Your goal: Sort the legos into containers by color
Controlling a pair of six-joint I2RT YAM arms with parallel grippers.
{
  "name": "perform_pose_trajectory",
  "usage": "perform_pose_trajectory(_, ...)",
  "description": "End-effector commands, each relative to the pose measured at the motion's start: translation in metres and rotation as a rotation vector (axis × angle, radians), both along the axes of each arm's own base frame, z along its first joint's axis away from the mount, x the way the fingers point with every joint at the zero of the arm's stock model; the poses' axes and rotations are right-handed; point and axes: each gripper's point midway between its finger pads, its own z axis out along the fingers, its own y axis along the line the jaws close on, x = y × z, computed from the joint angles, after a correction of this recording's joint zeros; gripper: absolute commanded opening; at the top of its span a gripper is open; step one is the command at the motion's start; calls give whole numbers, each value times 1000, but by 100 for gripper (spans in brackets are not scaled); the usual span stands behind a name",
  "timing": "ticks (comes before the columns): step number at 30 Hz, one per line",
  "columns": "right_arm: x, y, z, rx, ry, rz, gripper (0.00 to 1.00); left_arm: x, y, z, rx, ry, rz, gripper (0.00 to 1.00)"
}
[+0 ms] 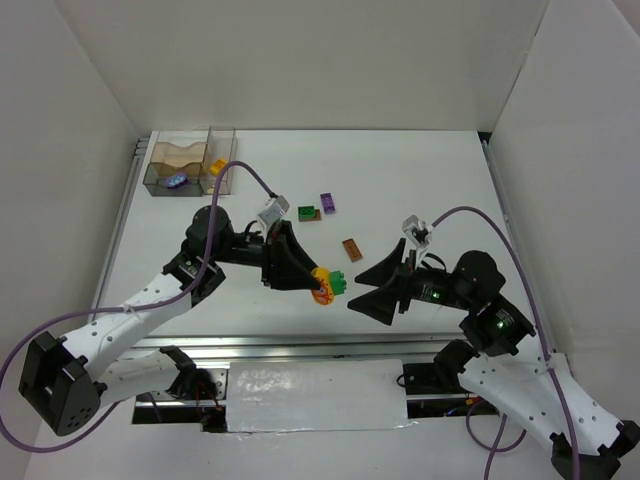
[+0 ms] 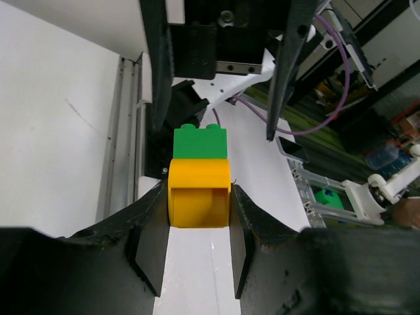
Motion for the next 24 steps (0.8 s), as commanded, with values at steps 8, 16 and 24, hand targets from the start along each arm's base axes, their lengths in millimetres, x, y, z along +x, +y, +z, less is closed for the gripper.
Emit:
perform_pose_trajectory(8, -8, 18, 19, 62, -13, 148, 83, -12, -6, 12, -33, -52, -86, 0)
perform_pose_trajectory(16, -3, 24, 15, 66, 8, 159, 65, -19, -7, 13, -34, -56, -120, 0)
perform_pose_trajectory(24, 1, 31, 10, 59, 42, 178, 52, -21, -8, 15, -38, -65, -129, 0)
